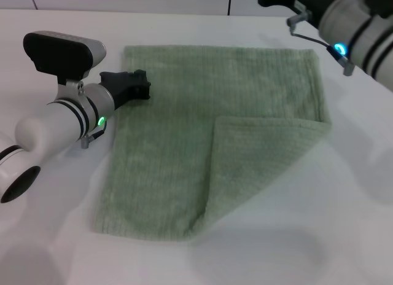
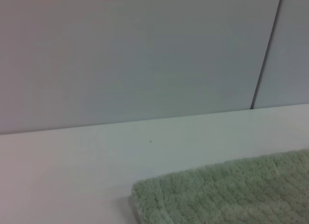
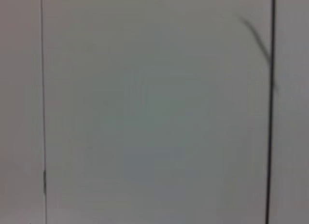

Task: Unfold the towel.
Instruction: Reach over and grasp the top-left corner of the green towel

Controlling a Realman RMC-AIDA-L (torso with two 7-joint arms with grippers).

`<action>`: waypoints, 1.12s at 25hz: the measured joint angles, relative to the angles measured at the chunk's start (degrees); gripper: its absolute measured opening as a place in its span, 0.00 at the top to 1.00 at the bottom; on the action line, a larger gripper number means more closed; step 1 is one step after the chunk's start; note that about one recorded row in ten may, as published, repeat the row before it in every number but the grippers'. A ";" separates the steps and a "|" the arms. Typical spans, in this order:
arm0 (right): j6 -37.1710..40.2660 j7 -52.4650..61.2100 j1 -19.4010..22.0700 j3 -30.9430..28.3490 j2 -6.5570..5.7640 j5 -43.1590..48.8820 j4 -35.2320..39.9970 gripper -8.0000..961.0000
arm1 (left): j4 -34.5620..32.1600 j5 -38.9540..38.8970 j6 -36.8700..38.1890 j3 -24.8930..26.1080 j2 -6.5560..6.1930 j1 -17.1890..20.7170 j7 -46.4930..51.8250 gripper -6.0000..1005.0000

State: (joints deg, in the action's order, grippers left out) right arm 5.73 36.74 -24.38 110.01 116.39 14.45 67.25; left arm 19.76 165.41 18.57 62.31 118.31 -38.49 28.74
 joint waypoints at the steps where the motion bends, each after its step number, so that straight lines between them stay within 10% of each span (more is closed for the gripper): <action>1: 0.00 0.00 0.00 0.00 0.00 0.00 0.00 0.23 | 0.02 0.00 0.00 0.00 0.00 0.01 0.00 0.98; 9: -17.76 -7.01 -4.59 3.64 -0.83 -8.49 4.94 0.24 | 0.25 0.00 0.05 0.00 -0.02 -0.05 0.00 0.98; 15: -25.50 -36.21 -5.57 -3.44 0.40 -35.02 6.47 0.24 | 0.28 0.00 0.12 0.00 -0.02 -0.15 0.00 0.98; 28: -53.04 -64.04 -10.30 -17.72 2.39 -59.52 7.26 0.24 | 0.92 0.00 0.17 0.00 -0.09 0.09 -0.02 0.98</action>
State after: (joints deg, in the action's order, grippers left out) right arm -47.30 -27.29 -34.68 92.29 118.79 -45.06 74.52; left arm 20.68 165.41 18.74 62.31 118.23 -38.40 28.72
